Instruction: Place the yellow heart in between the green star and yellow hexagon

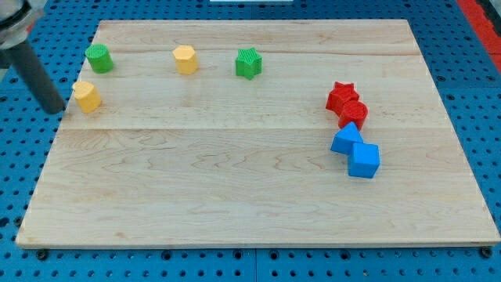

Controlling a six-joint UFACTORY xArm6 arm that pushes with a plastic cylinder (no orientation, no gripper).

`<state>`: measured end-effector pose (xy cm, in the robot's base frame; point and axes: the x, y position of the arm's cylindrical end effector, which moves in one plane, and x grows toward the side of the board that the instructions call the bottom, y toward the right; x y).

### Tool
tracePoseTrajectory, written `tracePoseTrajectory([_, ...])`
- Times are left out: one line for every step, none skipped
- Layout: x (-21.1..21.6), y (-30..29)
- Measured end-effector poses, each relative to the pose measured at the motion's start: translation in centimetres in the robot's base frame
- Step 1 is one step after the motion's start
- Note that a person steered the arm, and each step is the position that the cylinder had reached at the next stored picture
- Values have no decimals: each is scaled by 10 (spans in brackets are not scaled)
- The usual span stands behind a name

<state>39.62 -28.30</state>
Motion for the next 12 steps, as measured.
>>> tracePoseTrajectory([-6,29])
tracePoseTrajectory([-15,62])
tracePoseTrajectory([-16,16])
tracePoseTrajectory([-34,75])
tracePoseTrajectory([-51,144])
tracePoseTrajectory([-52,183])
tracePoseTrajectory([-62,168])
tracePoseTrajectory([-72,168])
tracePoseTrajectory([-60,162])
tracePoseTrajectory([-37,194])
tracePoseTrajectory([-41,235])
tracePoseTrajectory([-23,235])
